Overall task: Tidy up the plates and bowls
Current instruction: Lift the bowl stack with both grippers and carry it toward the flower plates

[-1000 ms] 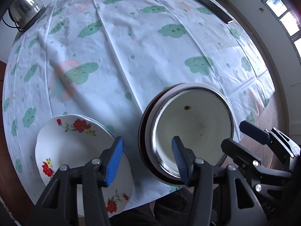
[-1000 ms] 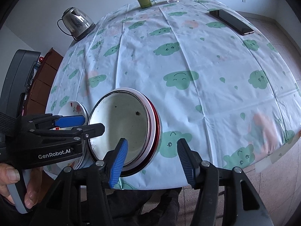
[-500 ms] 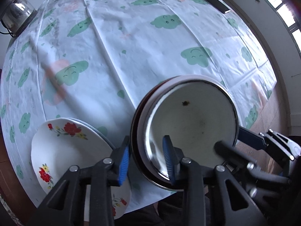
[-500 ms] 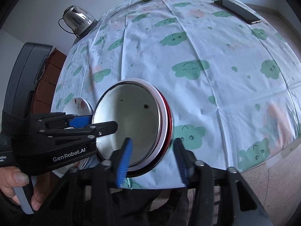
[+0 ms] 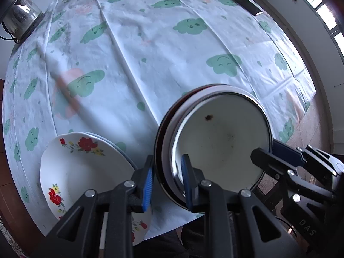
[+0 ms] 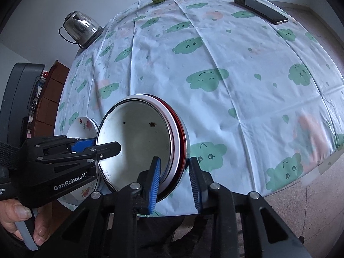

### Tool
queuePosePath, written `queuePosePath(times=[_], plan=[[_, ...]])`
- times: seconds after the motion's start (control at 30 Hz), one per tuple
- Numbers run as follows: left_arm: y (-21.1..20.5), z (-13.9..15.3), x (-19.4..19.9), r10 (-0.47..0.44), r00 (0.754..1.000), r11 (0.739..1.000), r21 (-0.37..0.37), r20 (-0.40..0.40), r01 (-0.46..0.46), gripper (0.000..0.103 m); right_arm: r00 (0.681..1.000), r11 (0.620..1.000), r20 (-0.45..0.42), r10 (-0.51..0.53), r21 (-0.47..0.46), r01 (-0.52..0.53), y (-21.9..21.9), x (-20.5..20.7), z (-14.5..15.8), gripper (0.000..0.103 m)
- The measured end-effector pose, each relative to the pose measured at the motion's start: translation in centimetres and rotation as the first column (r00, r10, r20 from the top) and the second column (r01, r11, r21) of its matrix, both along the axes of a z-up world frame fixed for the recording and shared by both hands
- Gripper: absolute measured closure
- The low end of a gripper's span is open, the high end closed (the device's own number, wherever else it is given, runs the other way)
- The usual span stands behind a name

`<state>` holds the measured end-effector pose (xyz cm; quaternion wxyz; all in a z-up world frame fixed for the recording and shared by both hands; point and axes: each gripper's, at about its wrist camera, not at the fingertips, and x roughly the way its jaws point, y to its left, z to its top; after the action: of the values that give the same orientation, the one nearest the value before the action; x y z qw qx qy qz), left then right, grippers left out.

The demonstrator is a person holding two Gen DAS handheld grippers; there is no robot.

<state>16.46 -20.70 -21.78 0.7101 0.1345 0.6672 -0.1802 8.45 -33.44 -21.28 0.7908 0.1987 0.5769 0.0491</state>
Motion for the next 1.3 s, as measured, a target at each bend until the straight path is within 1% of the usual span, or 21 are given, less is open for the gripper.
queuePosePath(times=[0.23,0.5,0.77,1.0,1.3], plan=[[0.3,0.2,0.0,0.006,1.000,1.000,0.003,0.001,-0.006,0.081,1.000,1.000,0.002,0.004,-0.001,-0.004,0.1,0.2,0.3,0.074],[1.0,1.3,-0.1,0.015,1.000,1.000,-0.007,0.008,-0.015,0.081,1.000,1.000,0.009,0.017,0.000,-0.017,0.1,0.4,1.1,0.074],[1.0,3.1,-0.5,0.017,0.999,1.000,-0.010,0.048,-0.017,0.081,0.999,1.000,0.017,0.031,0.001,-0.031,0.3,0.1,1.7,0.074],[1.5,3.6,-0.8,0.033,0.998,0.999,-0.017,0.056,-0.032,0.081,0.999,0.999,0.036,0.039,-0.001,-0.039,0.6,0.0,2.6,0.074],[3.1,4.5,-1.2,0.073,0.995,0.997,-0.025,0.074,-0.071,0.081,0.995,0.997,0.063,0.073,-0.005,-0.073,1.8,0.1,3.9,0.074]])
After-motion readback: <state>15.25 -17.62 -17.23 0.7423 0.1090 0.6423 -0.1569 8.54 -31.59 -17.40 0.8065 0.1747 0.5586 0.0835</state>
